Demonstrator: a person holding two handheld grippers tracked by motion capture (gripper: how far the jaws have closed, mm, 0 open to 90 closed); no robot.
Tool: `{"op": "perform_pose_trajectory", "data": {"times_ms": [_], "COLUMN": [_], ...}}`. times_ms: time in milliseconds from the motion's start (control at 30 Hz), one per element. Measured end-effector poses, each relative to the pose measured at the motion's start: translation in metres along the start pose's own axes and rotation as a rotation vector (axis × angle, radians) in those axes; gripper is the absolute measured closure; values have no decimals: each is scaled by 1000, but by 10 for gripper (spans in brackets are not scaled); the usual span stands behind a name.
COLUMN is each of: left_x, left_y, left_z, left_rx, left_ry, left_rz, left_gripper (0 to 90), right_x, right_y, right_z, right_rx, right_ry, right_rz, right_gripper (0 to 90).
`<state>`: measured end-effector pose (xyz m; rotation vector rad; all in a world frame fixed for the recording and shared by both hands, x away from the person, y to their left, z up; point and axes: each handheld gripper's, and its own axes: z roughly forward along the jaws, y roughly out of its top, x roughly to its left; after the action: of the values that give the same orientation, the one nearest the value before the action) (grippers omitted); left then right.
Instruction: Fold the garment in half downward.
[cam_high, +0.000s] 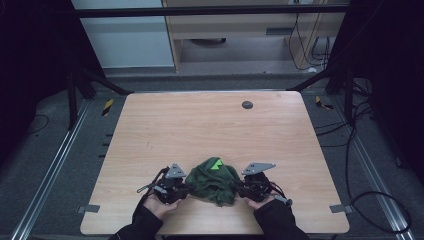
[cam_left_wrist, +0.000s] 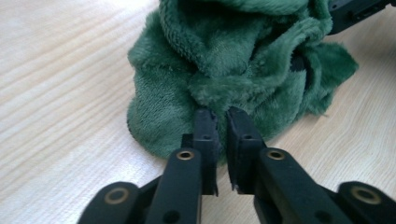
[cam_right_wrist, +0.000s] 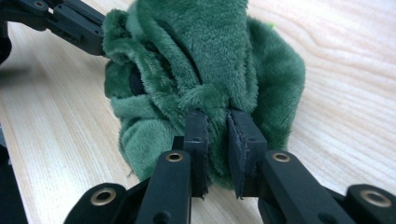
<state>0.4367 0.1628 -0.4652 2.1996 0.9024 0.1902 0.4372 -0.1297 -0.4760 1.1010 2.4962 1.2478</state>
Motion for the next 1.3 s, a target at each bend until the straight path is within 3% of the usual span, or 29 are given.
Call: {"op": "perform_pose_trajectory", "data": {"times_ms": [367, 733, 967, 1300], "left_x": [1, 13, 25, 34], "left_y": [7, 16, 24, 38], "left_z": [-16, -30, -25, -7], "left_rx": [-52, -106, -131, -142], "left_ry": [9, 53, 110, 126], "left_rz": [-15, -43, -71, -82], "left_gripper": [724, 752, 833, 899], "right_x": [-3, -9, -18, -27], "right_y": [8, 20, 29, 42], "right_z": [-17, -26, -24, -13], "right_rx": [-66, -114, -138, -129], "right_ry": [-18, -54, -79, -88], "right_rz": [8, 30, 54, 64], "right_gripper": [733, 745, 806, 895]}}
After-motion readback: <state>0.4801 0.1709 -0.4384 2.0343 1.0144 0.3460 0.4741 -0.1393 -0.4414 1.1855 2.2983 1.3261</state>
